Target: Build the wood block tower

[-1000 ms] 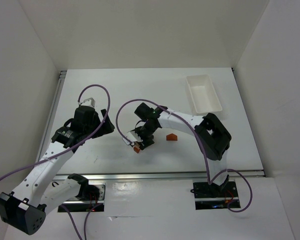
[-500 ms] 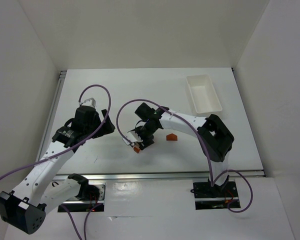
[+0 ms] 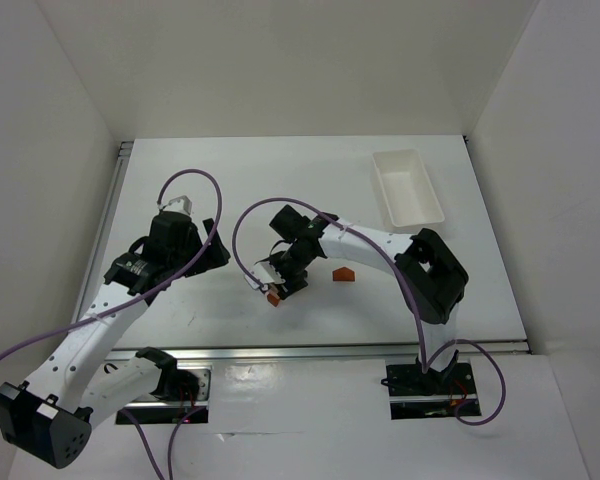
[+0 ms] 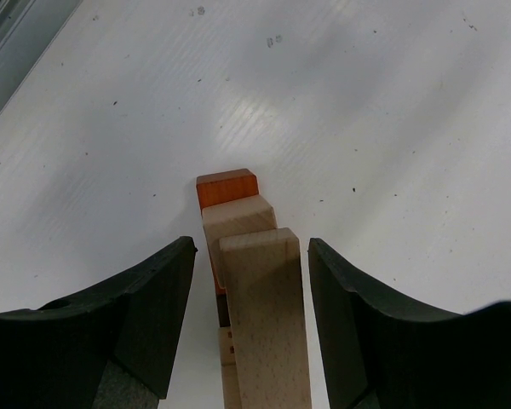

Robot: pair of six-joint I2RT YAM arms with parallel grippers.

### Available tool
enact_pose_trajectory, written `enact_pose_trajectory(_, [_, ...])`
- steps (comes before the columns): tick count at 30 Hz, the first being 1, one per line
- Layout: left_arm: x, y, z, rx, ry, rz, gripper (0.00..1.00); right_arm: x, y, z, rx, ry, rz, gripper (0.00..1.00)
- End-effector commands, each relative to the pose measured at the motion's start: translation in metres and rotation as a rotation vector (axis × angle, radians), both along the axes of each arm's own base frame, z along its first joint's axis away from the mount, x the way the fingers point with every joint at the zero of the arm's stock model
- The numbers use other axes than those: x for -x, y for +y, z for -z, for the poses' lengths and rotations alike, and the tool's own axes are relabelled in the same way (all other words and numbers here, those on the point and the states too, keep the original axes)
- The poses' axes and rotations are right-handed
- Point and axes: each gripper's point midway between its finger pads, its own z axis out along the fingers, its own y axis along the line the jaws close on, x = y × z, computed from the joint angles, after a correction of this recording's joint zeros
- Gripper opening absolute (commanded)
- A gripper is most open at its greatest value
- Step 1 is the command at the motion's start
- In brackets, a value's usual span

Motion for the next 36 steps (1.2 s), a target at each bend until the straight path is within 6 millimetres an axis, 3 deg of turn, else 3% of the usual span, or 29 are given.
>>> enact_pose_trajectory(1, [-0.004,-0.001,-0.010,0.015,-0.025,-0.019,0.97,0.007,0.001,-0.016,-0.030,-0.016,-0.005,0.63])
enact_pose_trajectory(14, [-0.002,-0.001,-0.009,0.006,-0.019,-0.017,0.97,0.004,0.003,-0.017,-0.045,-0.037,0.006,0.63])
enact_pose_trajectory(24, [-0.004,0.001,-0.015,0.004,-0.031,-0.038,0.99,-0.009,0.013,-0.068,-0.152,-0.133,0.039,0.68])
enact_pose_trajectory(29, [-0.003,0.002,-0.019,0.010,-0.048,-0.038,0.99,-0.013,0.006,-0.080,-0.142,-0.154,0.090,0.70])
enact_pose_trajectory(35, [-0.003,0.002,-0.022,0.014,-0.057,-0.038,0.99,-0.038,-0.028,-0.097,-0.180,-0.120,0.291,0.73])
enact_pose_trajectory(36, [-0.002,0.002,-0.024,0.017,-0.065,-0.038,0.99,-0.050,-0.039,-0.106,-0.191,-0.143,0.329,0.74])
